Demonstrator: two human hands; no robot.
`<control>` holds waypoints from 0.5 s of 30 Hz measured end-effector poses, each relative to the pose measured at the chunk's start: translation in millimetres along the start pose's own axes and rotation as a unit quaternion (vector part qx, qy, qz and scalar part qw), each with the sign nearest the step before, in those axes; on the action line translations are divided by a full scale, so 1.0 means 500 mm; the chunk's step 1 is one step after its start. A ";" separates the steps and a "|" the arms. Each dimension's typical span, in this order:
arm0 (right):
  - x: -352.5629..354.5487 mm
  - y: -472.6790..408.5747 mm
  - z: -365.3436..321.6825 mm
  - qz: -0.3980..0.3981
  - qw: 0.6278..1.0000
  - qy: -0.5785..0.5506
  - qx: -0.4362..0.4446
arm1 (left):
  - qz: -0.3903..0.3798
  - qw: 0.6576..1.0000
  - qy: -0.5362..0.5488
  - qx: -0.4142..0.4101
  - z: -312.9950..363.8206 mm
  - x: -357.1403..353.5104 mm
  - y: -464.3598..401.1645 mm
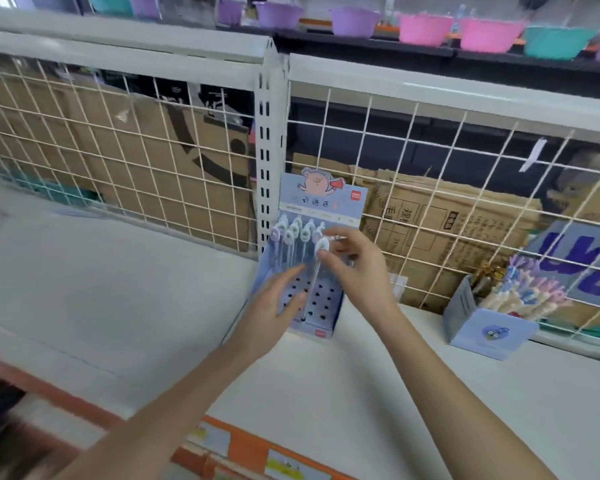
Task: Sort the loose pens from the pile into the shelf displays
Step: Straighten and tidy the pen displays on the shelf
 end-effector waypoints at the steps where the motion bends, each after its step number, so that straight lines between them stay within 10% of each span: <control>1: 0.002 -0.013 -0.003 0.023 1.000 -0.002 0.002 | 0.006 0.996 -0.090 -0.024 -0.011 0.011 0.002; 6: 0.009 -0.065 -0.008 0.112 0.994 0.014 0.007 | -0.018 0.920 -0.378 -0.103 -0.098 0.006 0.007; 15: -0.035 -0.085 0.035 0.095 0.991 0.098 -0.003 | 0.012 0.916 -0.376 -0.142 -0.135 -0.004 -0.002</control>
Point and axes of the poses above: each hand's wrist, its own y-axis away from the middle knuckle, its own x-axis out of the back of the hand, z = x × y, the point moved 10 cm from there along -y, towards the middle knuckle, and after that the axes turned 8 degrees about x, right-handed, at the moved point
